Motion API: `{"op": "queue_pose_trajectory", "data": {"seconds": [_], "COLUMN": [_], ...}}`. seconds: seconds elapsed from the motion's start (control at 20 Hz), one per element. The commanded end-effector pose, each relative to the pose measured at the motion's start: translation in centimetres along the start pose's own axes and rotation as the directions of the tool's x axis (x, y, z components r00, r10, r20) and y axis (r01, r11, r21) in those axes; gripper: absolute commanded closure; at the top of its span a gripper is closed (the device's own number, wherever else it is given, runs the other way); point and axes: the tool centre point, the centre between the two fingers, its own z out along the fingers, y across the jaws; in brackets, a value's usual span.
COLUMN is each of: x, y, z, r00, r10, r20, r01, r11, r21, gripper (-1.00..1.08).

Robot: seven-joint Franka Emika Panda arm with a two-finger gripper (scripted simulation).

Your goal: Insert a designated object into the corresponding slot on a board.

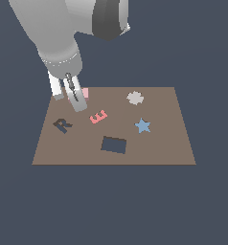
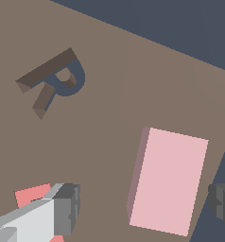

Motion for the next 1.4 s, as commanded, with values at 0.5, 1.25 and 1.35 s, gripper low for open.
{"op": "queue_pose_trajectory", "data": {"seconds": [0.5, 1.25, 1.35], "x": [0.1, 0.0, 0.0], "y": [2.3, 2.3, 2.3], "z": [1.4, 3.4, 3.4], "r00": [0.978, 0.977, 0.977], "r10": [0.207, 0.211, 0.211], "r20": [-0.007, -0.006, -0.006], "r01": [-0.207, -0.211, -0.211], "r11": [0.978, 0.977, 0.977], "r21": [0.013, 0.014, 0.014], "gripper": [-0.92, 1.08, 1.08]}}
